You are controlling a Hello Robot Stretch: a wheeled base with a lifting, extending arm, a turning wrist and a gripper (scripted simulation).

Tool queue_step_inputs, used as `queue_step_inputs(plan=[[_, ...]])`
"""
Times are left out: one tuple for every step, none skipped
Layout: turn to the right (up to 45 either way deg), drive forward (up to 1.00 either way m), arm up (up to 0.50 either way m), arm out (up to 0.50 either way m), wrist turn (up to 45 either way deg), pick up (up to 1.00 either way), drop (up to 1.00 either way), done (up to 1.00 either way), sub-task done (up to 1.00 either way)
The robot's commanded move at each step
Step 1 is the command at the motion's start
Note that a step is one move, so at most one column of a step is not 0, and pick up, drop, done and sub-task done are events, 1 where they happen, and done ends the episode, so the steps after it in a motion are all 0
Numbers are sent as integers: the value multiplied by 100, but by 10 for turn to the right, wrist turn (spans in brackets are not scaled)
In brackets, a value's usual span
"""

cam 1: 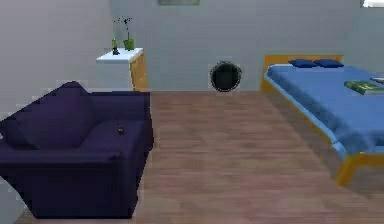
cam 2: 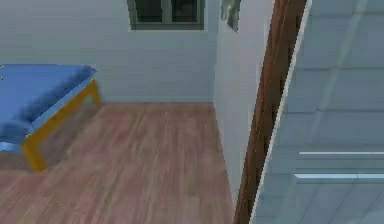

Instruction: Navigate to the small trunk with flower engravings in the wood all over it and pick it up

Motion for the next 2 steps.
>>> queue_step_inputs(plan=[[-450,0,0,0,0,0,0,0,0],[-450,0,0,0,0,0,0,0,0]])
